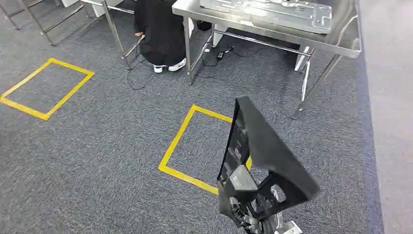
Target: Take the parts from the cabinet and place them on the table.
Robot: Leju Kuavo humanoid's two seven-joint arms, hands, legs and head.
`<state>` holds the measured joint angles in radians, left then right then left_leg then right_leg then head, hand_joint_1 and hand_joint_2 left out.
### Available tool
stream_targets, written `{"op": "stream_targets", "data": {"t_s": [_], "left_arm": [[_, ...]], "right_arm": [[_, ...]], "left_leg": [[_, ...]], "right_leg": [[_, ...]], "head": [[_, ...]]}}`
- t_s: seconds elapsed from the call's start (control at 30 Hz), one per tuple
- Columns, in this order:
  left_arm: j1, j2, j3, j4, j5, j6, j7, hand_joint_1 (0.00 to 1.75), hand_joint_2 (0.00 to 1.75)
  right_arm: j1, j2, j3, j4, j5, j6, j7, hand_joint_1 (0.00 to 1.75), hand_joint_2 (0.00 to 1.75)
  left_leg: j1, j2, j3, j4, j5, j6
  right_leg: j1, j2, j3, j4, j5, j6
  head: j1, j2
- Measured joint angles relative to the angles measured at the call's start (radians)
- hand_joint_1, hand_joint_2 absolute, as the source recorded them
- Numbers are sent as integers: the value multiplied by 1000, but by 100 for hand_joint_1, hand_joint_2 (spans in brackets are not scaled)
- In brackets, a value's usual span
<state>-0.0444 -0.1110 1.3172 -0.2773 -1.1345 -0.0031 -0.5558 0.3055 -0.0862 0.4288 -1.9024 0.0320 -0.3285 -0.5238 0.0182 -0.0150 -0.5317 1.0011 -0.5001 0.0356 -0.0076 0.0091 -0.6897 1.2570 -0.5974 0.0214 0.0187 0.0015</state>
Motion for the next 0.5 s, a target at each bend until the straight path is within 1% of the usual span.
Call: {"op": "stream_targets", "data": {"t_s": [0.03,0.07,0.1,0.13,0.17,0.2,0.23,0.3,0.33,0.37,0.4,0.43,0.47,0.5], "left_arm": [[3,0,0,0,-1,-3,0,0,0],[6,0,0,0,-2,-4,0,0,0],[6,0,0,0,-4,-5,0,0,0],[5,0,0,0,-6,-7,0,0,0],[4,0,0,0,-6,-8,0,0,0],[3,-1,0,0,-7,-9,0,0,0],[2,-3,0,0,-8,-10,-1,0,0],[1,-3,-1,0,-8,-11,-1,0,0],[0,-3,-1,0,-8,-11,-1,0,0],[-2,-3,-1,0,-8,-10,-1,0,0],[-2,-3,-1,0,-9,-9,0,0,0],[-2,-3,-1,0,-10,-8,0,0,0],[-2,-4,-1,1,-12,-8,0,0,0],[0,-4,-1,1,-12,-8,0,0,0]], "right_arm": [[1,0,0,1,1,-1,2,175,175],[1,0,1,1,2,-1,4,175,175],[1,0,2,1,3,-1,6,175,175],[1,-1,2,1,6,-2,8,175,175],[1,-3,2,1,6,-2,8,175,175],[0,-4,3,1,9,-2,8,175,175],[-2,-5,3,2,10,-2,10,175,175],[0,-5,5,1,12,-6,11,175,175],[1,-6,6,1,14,-8,11,175,175],[0,-7,6,1,15,-14,11,175,175],[1,-7,9,1,17,-15,12,175,175],[0,-7,11,1,17,-15,12,175,175],[-2,-7,13,1,18,-15,12,175,175],[-1,-7,15,1,19,-15,12,175,175]], "left_leg": [[0,9,1,1,-3,-1],[0,15,3,1,-5,-2],[0,20,8,1,-7,-4],[0,23,15,1,-12,-6],[0,25,24,1,-16,-10],[0,28,31,1,-21,-13],[-6,30,28,0,-26,-19],[-2,30,30,-1,-31,-31],[-1,32,34,-6,-32,-37],[-6,35,45,-8,-37,-46],[1,29,43,5,-44,-48],[0,25,22,50,-65,-50],[1,24,-19,124,-97,-53],[1,24,-72,212,-130,-56]], "right_leg": [[-3,-4,-36,67,-18,3],[-6,-4,-49,87,-10,6],[-8,-5,-37,57,20,8],[-9,-6,7,-27,74,7],[-8,-9,61,-131,125,2],[-6,-14,101,-214,142,-5],[3,-19,113,-227,118,-11],[6,-15,112,-227,115,-19],[8,-13,112,-226,111,-26],[4,-10,120,-238,112,-32],[-3,-10,133,-248,115,-37],[-4,-10,142,-252,110,-45],[-3,-10,147,-252,106,-50],[-1,-10,153,-252,99,-55]], "head": [[0,0],[0,0],[0,0],[0,0],[0,0],[0,0],[0,0],[0,0],[0,0],[0,0],[0,0],[0,0],[0,0],[0,0]]}}
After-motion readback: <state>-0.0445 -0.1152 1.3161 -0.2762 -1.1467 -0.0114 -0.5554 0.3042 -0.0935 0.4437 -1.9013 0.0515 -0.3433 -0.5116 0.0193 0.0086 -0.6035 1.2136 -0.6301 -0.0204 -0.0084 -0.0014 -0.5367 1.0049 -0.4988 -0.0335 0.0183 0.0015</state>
